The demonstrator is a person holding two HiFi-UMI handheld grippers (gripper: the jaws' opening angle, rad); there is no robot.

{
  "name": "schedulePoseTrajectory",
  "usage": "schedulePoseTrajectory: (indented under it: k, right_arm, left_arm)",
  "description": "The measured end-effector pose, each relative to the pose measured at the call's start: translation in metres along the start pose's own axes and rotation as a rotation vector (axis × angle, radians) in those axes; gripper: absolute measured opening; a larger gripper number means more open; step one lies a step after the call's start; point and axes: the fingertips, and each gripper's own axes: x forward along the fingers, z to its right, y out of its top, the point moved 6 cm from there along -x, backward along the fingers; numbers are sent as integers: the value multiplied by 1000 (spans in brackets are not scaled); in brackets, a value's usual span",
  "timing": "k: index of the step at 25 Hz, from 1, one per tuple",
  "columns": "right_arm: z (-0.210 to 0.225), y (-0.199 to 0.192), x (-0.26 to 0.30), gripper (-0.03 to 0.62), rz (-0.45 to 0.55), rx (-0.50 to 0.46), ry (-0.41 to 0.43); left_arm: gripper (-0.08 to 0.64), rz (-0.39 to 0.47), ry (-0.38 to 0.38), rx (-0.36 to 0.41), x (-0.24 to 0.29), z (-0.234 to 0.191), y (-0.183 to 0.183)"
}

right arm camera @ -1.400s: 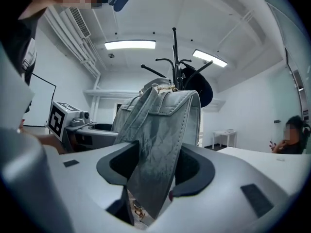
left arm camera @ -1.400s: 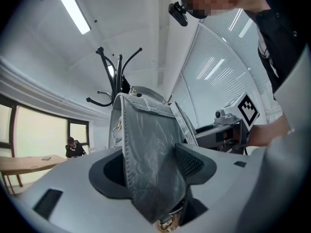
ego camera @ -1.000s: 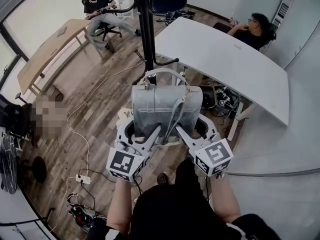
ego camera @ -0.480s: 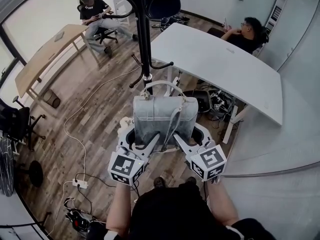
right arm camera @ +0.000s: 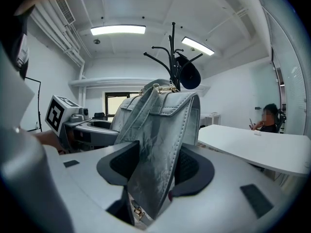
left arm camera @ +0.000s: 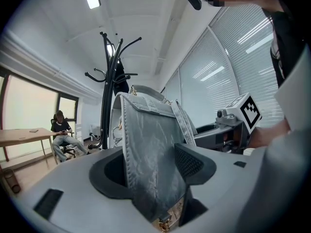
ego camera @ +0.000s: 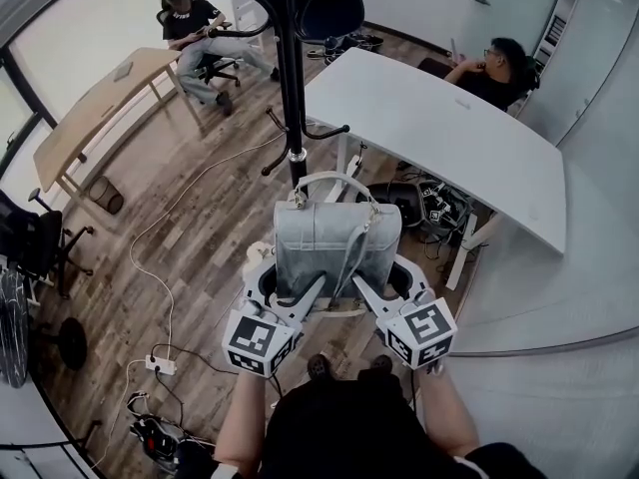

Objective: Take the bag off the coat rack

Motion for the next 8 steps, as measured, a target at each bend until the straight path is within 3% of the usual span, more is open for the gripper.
schedulePoseTrajectory:
  k: [8]
  right_arm:
    - [-1,5,1,218,18,-3,11]
  left_arm:
    - [284,3,21,15,-3,-1,6]
